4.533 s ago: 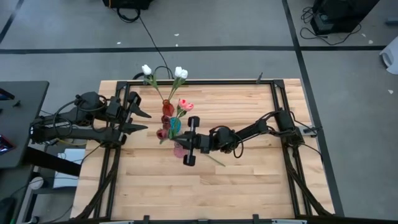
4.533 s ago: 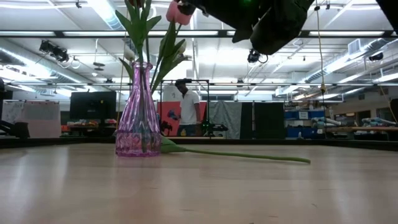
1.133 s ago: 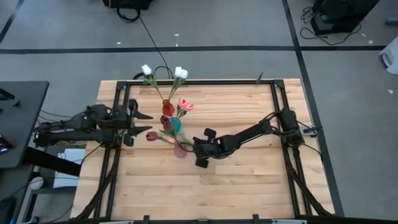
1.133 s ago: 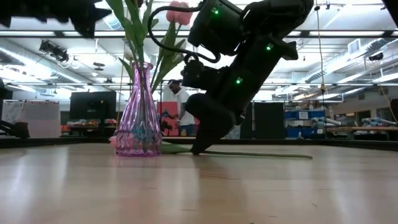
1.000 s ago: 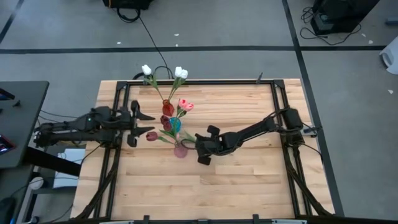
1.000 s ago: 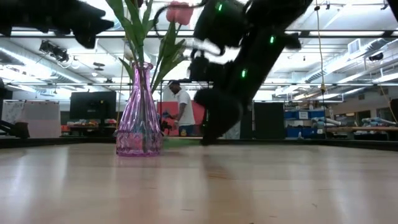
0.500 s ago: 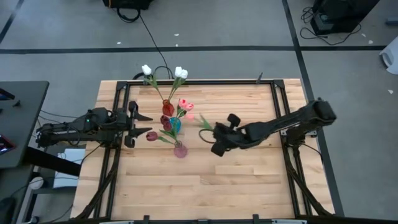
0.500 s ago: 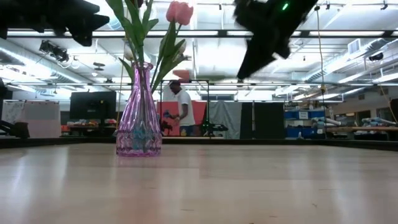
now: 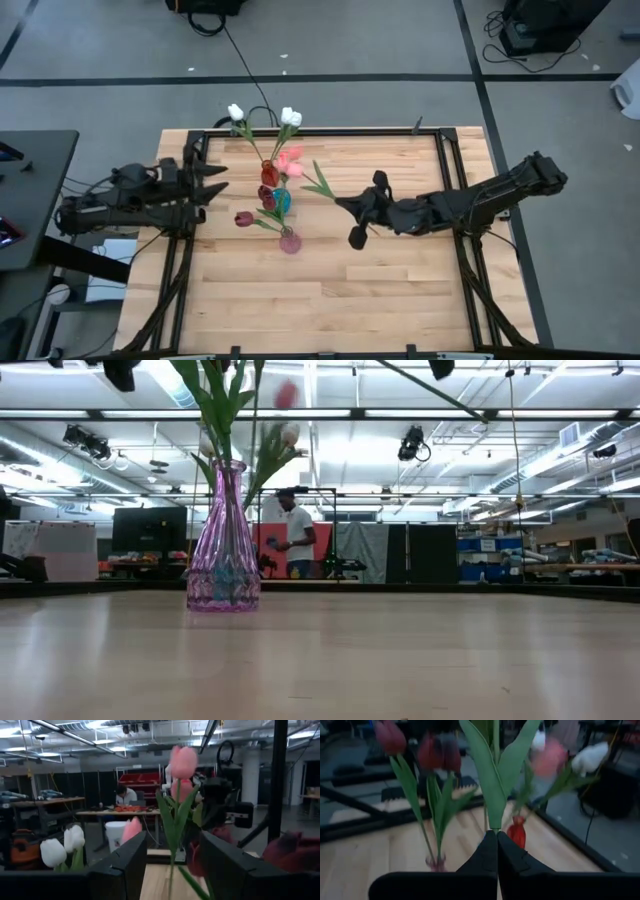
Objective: Sort flowers into vase by color
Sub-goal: Put the pink flower into the blue vase
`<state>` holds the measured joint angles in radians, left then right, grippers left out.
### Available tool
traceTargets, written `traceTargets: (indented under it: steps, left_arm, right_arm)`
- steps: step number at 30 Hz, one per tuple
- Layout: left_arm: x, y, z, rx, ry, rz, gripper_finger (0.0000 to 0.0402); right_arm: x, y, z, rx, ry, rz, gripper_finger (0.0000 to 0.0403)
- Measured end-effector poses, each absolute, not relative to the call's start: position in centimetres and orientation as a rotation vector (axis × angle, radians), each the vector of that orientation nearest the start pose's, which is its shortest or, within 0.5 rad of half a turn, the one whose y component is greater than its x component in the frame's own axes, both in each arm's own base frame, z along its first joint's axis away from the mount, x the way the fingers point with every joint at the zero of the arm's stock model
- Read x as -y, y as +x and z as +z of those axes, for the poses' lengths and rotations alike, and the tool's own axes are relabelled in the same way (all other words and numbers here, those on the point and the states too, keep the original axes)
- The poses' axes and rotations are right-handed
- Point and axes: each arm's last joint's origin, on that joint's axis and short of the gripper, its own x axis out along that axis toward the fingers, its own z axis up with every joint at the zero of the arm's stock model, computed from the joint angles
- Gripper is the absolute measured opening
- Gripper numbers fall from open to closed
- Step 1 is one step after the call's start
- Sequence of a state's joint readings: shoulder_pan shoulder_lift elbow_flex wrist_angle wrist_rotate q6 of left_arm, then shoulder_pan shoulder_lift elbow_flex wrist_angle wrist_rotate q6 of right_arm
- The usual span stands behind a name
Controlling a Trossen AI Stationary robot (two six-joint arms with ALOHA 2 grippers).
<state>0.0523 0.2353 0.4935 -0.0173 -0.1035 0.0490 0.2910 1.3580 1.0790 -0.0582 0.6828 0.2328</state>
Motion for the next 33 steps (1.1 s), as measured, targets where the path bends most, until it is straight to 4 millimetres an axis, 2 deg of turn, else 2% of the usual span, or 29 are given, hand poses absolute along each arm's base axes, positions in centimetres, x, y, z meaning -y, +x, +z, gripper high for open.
traceTargets:
  steps: [7,12,17,24,29,33]
  left_arm:
    - [-0.7,7.9,33.4,0.187,0.038,0.158,0.0187]
    - [-0.7,8.8,34.9,0.087,0.064,0.156,0.0187]
    - [-0.8,9.5,36.7,0.076,0.099,0.156,0.0187]
    - [-0.7,10.6,36.8,0.062,0.120,0.124,0.0187]
    - [-0.7,10.1,36.9,0.077,0.125,0.111,0.0187]
    - [-0.6,9.6,37.0,0.091,0.126,0.108,0.0187]
  right_arm:
    - [-6.6,29.9,33.8,-0.118,0.027,-0.410,0.0003]
    - [-6.3,30.0,34.8,-0.038,-0.016,-0.413,0.0003]
    - [-5.9,30.1,35.5,0.008,-0.055,-0.414,0.0003]
    - [-4.7,31.1,34.5,-0.024,-0.010,-0.336,0.0003]
    - [-4.7,31.4,33.6,-0.089,0.025,-0.292,0.0003]
    - [-5.2,31.1,33.9,-0.071,0.028,-0.292,0.0003]
